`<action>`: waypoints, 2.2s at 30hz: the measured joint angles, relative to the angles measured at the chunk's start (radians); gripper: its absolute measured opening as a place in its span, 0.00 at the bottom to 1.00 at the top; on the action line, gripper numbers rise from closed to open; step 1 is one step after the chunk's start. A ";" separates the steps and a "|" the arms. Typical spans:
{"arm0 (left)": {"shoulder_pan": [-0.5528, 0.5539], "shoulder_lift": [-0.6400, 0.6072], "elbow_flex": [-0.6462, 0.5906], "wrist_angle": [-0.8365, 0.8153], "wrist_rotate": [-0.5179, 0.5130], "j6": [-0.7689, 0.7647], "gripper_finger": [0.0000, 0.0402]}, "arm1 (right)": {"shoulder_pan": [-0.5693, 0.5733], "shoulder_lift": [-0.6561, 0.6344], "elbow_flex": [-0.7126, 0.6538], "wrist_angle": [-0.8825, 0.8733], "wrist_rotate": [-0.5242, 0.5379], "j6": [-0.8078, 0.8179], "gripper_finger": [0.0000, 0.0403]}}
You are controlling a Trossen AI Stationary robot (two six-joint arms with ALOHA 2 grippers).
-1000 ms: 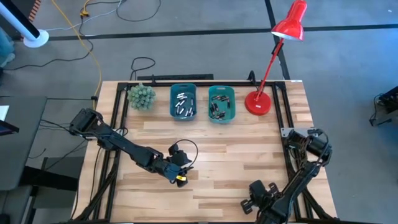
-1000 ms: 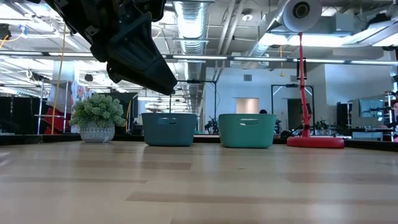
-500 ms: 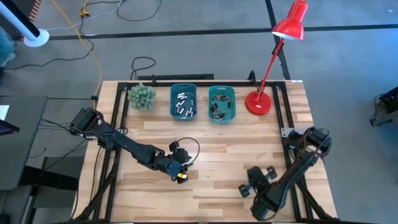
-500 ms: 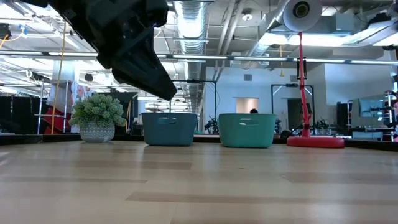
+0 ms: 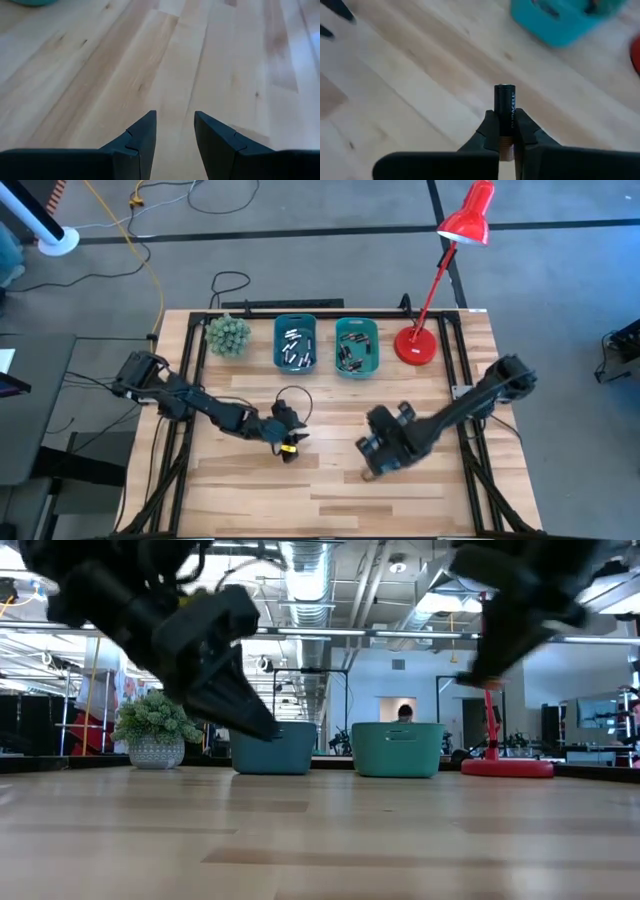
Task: Sort batteries
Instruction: Put the black battery into the green bin, then return to Home Position
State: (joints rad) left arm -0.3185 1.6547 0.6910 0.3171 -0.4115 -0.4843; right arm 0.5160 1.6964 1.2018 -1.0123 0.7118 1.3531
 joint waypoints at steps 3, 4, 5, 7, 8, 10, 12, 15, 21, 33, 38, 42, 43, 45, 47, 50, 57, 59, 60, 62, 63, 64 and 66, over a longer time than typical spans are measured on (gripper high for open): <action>0.061 0.000 -0.059 0.104 0.072 0.036 0.32 | -0.112 -0.034 0.000 0.096 -0.002 -0.196 0.04; 0.083 0.000 -0.075 0.142 0.099 0.050 0.32 | -0.152 -0.049 0.000 0.132 -0.002 -0.263 0.04; 0.107 0.000 -0.091 0.179 0.125 0.068 0.32 | -0.193 -0.064 0.000 0.171 -0.003 -0.327 0.04; 0.157 -0.009 -0.122 0.221 0.173 0.109 0.32 | -0.279 -0.090 0.002 0.239 -0.029 -0.452 0.04; 0.185 -0.014 -0.131 0.236 0.200 0.133 0.32 | -0.324 -0.099 0.002 0.271 -0.052 -0.510 0.04; 0.243 -0.040 -0.149 0.248 0.251 0.193 0.32 | -0.411 -0.110 0.002 0.332 -0.103 -0.612 0.04; 0.303 -0.067 -0.160 0.256 0.313 0.250 0.32 | -0.494 -0.113 0.002 0.379 -0.151 -0.689 0.04; 0.394 -0.107 -0.169 0.253 0.418 0.333 0.32 | -0.620 -0.100 0.002 0.428 -0.232 -0.742 0.04; 0.556 -0.157 -0.164 0.252 0.601 0.474 0.32 | -0.823 -0.003 0.002 0.456 -0.404 -0.767 0.04; 0.664 -0.165 -0.164 0.238 0.698 0.526 0.32 | -0.959 0.141 0.002 0.525 -0.480 -0.804 0.12; 0.694 -0.165 -0.164 0.238 0.719 0.534 0.32 | -0.959 0.141 0.002 0.533 -0.479 -0.805 0.14; 0.711 -0.165 -0.164 0.237 0.721 0.534 0.32 | -0.965 0.135 0.003 0.533 -0.479 -0.804 0.17; 0.713 -0.165 -0.164 0.237 0.721 0.534 0.32 | -0.968 0.135 0.003 0.532 -0.479 -0.804 0.18; 0.715 -0.165 -0.164 0.237 0.720 0.534 0.32 | -0.971 0.135 0.003 0.524 -0.479 -0.804 0.21; 0.714 -0.165 -0.164 0.240 0.720 0.533 0.32 | -0.971 0.135 0.003 0.522 -0.479 -0.804 0.23; 0.714 -0.165 -0.164 0.240 0.720 0.528 0.32 | -0.970 0.135 0.003 0.518 -0.479 -0.804 0.28; 0.714 -0.165 -0.164 0.241 0.718 0.526 0.32 | -0.970 0.134 0.003 0.511 -0.478 -0.804 0.38; 0.714 -0.165 -0.164 0.241 0.715 0.528 0.32 | -0.970 0.120 0.003 0.479 -0.478 -0.804 0.40; 0.714 -0.165 -0.164 0.241 0.712 0.528 0.32 | -0.970 0.108 0.003 0.466 -0.478 -0.804 0.40; 0.714 -0.165 -0.164 0.241 0.712 0.524 0.32 | -0.970 0.078 0.003 0.440 -0.478 -0.804 0.41; 0.714 -0.165 -0.164 0.241 0.712 0.521 0.32 | -0.969 0.058 0.003 0.430 -0.477 -0.805 0.41; 0.713 -0.165 -0.164 0.241 0.712 0.521 0.32 | -0.965 0.035 0.003 0.430 -0.477 -0.810 0.40; 0.710 -0.165 -0.164 0.241 0.711 0.521 0.32 | -0.950 -0.016 0.003 0.434 -0.474 -0.836 0.40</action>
State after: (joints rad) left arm 0.3920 1.4899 0.5274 0.5583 0.2996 0.0364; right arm -0.4337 1.6803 1.2045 -0.5783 0.2381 0.5173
